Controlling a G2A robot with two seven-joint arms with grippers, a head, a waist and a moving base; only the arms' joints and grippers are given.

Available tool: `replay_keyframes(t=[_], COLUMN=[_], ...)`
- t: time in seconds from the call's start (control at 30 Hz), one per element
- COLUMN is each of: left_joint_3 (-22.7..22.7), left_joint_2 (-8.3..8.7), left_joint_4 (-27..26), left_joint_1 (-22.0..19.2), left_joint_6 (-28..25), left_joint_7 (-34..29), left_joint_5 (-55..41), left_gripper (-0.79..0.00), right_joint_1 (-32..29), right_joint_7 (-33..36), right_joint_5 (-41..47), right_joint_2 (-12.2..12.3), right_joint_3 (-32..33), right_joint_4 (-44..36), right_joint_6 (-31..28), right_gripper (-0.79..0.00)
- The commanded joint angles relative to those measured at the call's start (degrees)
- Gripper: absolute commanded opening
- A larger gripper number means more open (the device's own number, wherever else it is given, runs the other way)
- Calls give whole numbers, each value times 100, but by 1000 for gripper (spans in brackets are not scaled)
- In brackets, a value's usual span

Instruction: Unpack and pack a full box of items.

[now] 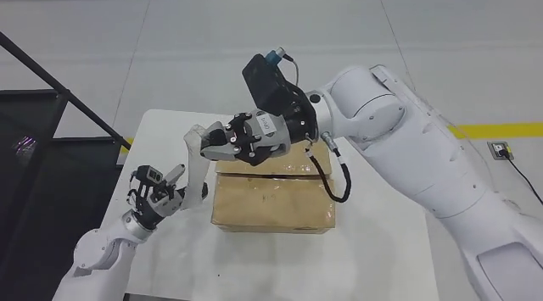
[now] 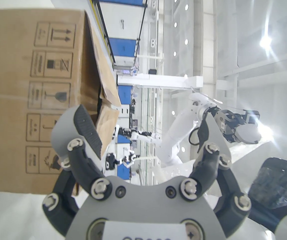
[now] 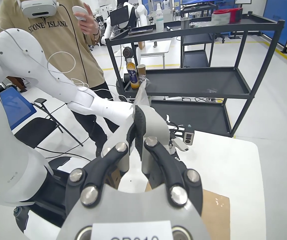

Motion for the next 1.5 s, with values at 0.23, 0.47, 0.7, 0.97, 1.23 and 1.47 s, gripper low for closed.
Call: replay_keyframes(t=[0.23,0.47,0.7,0.97,1.23,1.47], left_joint_3=[128,175,136,290,449,327], left_joint_2=[71,117,127,67,25,-55], left_joint_4=[165,278,393,505,465,273], left_joint_1=[-184,-264,-236,-262,-254,-19], left_joint_6=[355,482,390,681,504,-156], left_joint_7=[-1589,-2230,-2170,-1818,-1903,-823], left_joint_5=[-217,-328,-603,-1217,-1438,-1911], left_gripper=[0,0,0,0,0,0], right_joint_1=[49,87,115,79,108,74], right_joint_7=[-1,-1,-1,-1,-458,-1412], right_joint_5=[171,201,135,16,-391,-1022], right_joint_2=[82,92,81,-17,-214,-386], right_joint_3=[-83,-126,-54,64,169,244], right_joint_4=[-8,-16,24,52,563,1098], right_joint_6=[0,0,0,0,0,119], right_gripper=[-785,-785,-785,-785,-785,-785])
